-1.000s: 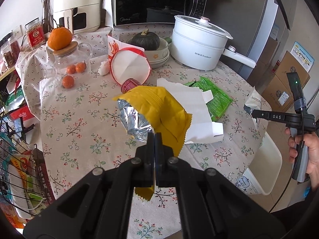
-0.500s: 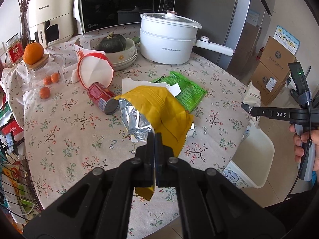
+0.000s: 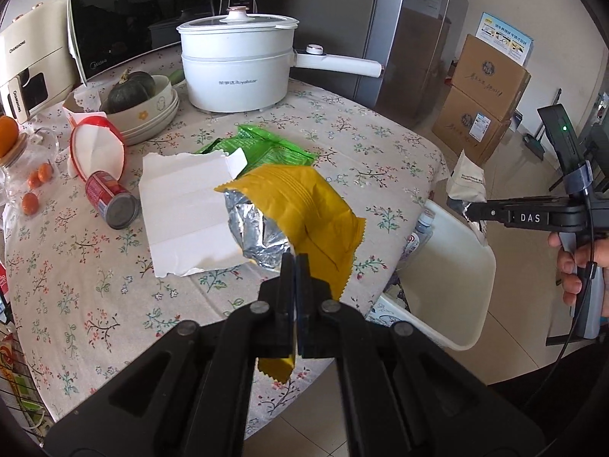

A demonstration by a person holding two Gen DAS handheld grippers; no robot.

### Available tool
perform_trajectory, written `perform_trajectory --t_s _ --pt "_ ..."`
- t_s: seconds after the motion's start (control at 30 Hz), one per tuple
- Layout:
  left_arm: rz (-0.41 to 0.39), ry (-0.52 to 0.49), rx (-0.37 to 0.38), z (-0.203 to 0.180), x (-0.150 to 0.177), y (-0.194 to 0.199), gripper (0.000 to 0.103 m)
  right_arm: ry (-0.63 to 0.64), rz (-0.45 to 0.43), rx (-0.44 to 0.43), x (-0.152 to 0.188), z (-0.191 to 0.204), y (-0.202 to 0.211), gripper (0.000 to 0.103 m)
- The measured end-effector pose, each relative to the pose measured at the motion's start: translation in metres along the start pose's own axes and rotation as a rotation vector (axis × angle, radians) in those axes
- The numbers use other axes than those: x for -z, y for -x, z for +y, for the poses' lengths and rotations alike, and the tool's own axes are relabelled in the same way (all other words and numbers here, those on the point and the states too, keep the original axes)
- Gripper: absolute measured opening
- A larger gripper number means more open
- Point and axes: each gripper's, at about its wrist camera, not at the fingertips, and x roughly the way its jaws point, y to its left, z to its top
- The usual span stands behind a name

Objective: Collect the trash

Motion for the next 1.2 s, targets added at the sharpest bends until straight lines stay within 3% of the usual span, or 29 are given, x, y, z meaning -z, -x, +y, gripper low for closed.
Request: perform_trajectory --t_s 0.57,1.0,1.07,1.13,1.2 --pt "0.052 -0.226 0.176 -0.113 0.009 -0.044 0.001 -0.092 0.091 0.057 0.043 -0.076 -0.008 0.021" --pt "0.085 -0.328 0.195 -0.152 0.024 -0.079 0.001 -0.118 0.124 0.075 0.058 -0.099 -0.012 0.021" --pt "0.077 -0.338 0.199 -0.153 0.025 -0.08 0.012 -0.12 0.127 0.077 0.058 -0.1 -0.013 0.021" --pt "0.066 -0.344 0.181 -0.153 0.024 -0.081 0.039 -0.122 0.131 0.079 0.059 -0.101 -0.014 0.021" --pt "0.053 -0.352 0.16 -0.153 0.024 -0.078 0.048 -0.123 0.134 0.082 0.059 -0.102 -0.014 0.021"
